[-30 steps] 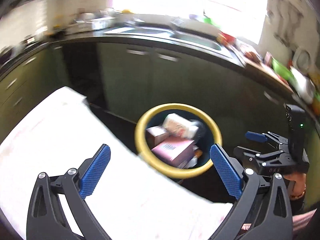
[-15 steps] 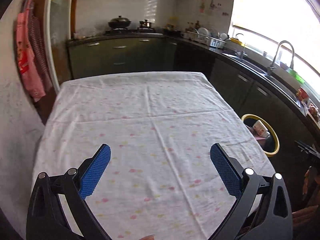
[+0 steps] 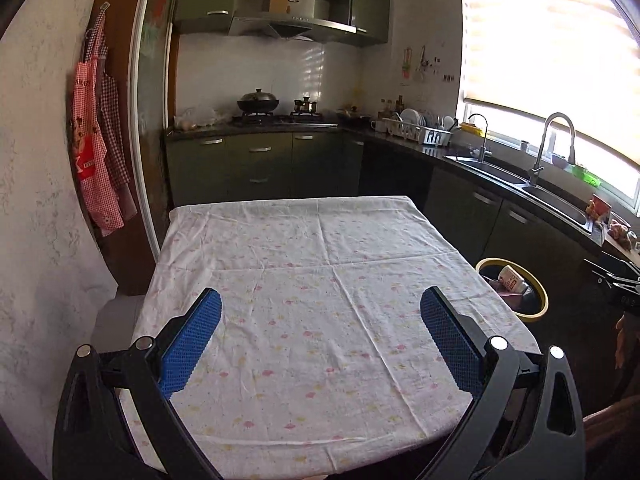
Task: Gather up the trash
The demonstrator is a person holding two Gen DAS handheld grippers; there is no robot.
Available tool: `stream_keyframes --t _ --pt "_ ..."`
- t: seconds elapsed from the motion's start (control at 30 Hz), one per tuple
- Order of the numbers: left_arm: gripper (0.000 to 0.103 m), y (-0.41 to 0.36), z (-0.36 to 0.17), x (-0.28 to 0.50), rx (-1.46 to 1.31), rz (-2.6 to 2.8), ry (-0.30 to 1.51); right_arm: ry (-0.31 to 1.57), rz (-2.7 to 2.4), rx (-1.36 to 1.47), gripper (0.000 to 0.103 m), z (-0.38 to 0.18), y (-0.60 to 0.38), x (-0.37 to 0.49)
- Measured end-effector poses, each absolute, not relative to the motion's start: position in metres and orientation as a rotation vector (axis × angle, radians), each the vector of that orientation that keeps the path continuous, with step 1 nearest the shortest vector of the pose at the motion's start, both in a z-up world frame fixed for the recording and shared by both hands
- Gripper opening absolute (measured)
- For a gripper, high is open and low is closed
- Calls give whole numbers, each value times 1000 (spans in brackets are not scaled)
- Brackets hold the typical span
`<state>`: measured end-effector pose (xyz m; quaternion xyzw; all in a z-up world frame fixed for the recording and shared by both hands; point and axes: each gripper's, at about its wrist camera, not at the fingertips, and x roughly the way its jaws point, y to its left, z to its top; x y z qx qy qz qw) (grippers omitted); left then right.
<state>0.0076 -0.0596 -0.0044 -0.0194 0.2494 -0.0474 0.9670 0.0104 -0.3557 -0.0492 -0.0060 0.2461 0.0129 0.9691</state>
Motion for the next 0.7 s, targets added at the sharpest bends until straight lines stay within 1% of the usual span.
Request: stream_keyframes --t 0.3,0.7 --pt "98 -52 5 -22 -51 -83 473 484 31 -1 96 -46 -355 1" --pt "98 -62 6 -17 -34 -100 483 484 29 2 96 -47 -356 3"
